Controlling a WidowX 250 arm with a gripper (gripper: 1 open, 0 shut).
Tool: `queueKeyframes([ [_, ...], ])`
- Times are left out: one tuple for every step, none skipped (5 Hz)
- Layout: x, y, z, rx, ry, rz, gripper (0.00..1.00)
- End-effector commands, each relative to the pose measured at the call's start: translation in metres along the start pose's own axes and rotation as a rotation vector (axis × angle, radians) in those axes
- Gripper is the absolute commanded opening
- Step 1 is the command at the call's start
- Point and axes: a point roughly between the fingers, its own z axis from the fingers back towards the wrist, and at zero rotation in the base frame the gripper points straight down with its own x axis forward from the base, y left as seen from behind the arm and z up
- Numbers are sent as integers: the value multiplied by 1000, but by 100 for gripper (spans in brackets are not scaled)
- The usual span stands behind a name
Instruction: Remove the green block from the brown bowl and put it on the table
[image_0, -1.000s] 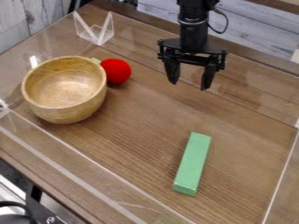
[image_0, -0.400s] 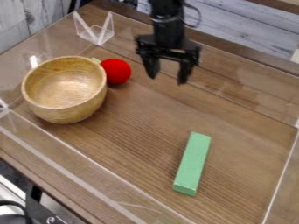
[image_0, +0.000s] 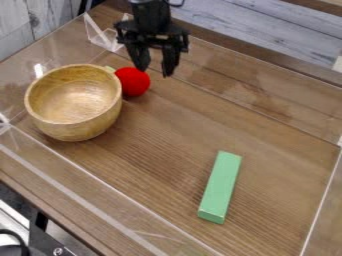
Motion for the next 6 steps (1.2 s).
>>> queueKeyframes([
  [18, 16, 44, 43, -109, 88, 100],
  [25, 25, 37, 43, -100, 7, 100],
  [26, 30, 25, 50, -82, -77, 100],
  [18, 20, 13, 50, -69, -147, 0],
  [10, 10, 10, 45, -63, -186, 100],
  [8, 7, 10, 25, -63, -204, 100],
])
